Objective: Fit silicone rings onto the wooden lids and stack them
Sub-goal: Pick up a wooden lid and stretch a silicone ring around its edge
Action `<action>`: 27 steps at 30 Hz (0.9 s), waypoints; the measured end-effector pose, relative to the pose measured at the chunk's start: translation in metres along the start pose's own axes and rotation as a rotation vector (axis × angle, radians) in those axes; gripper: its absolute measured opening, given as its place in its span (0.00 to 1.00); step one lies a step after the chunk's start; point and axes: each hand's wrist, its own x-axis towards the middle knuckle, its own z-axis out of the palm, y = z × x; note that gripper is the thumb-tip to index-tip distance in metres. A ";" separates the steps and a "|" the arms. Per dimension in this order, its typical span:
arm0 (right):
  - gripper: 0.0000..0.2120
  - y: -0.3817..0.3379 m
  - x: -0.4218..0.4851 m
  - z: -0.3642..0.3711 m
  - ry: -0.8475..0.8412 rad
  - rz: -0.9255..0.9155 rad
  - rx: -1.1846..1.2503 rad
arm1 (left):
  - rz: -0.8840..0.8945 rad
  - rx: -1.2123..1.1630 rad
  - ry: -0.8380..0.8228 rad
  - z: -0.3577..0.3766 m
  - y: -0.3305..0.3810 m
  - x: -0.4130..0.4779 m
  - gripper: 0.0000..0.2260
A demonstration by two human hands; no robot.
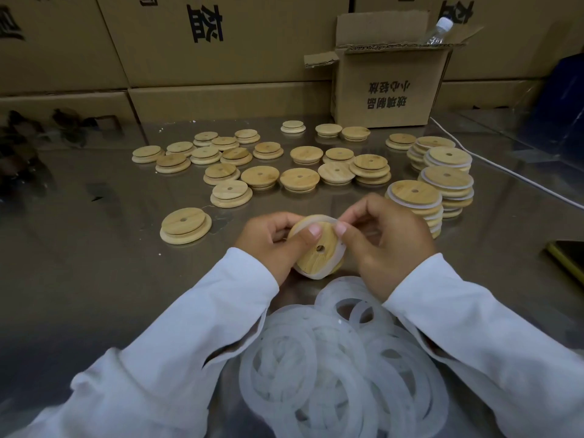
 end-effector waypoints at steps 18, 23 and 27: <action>0.08 -0.009 0.013 -0.027 -0.121 0.086 0.117 | 0.014 -0.122 -0.056 -0.005 0.005 0.003 0.11; 0.07 -0.012 0.012 -0.028 -0.118 0.066 0.098 | 0.035 -0.149 -0.046 -0.006 0.007 0.003 0.09; 0.06 -0.010 0.009 -0.026 -0.117 0.089 0.168 | 0.071 -0.106 -0.058 -0.009 0.008 0.002 0.08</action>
